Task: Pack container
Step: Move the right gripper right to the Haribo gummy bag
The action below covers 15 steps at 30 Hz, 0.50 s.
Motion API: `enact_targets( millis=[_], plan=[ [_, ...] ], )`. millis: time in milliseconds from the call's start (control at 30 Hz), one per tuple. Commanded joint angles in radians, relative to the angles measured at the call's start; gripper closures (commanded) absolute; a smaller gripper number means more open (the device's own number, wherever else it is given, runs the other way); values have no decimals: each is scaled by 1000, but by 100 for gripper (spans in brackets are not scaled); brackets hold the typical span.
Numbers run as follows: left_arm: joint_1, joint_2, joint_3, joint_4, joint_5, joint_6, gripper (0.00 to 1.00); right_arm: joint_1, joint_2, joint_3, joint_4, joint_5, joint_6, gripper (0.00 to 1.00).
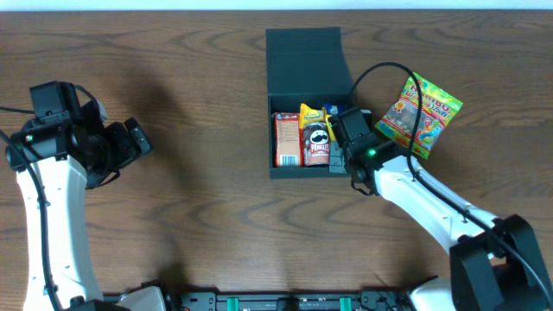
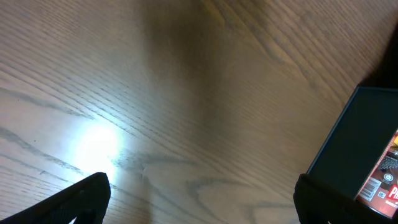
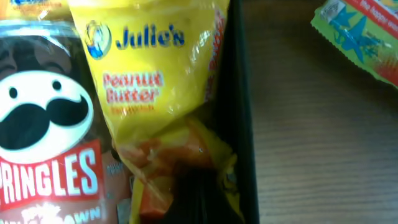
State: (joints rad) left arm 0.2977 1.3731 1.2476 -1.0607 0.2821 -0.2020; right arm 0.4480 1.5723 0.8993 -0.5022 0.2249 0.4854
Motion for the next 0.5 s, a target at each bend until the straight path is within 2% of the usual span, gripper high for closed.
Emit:
enact_targets(
  millis=[0,333,467],
  plan=[
    [5,5,-5,-1,-1,7,5,-3,-77,15,-26,11,-11,99],
    [5,5,-5,-1,-1,7,5,-64,-235,19,-49,3,-9,98],
    [5,5,-5,-1,-1,7,5,-172,-251,19,-87,-39,98,98]
  ],
)
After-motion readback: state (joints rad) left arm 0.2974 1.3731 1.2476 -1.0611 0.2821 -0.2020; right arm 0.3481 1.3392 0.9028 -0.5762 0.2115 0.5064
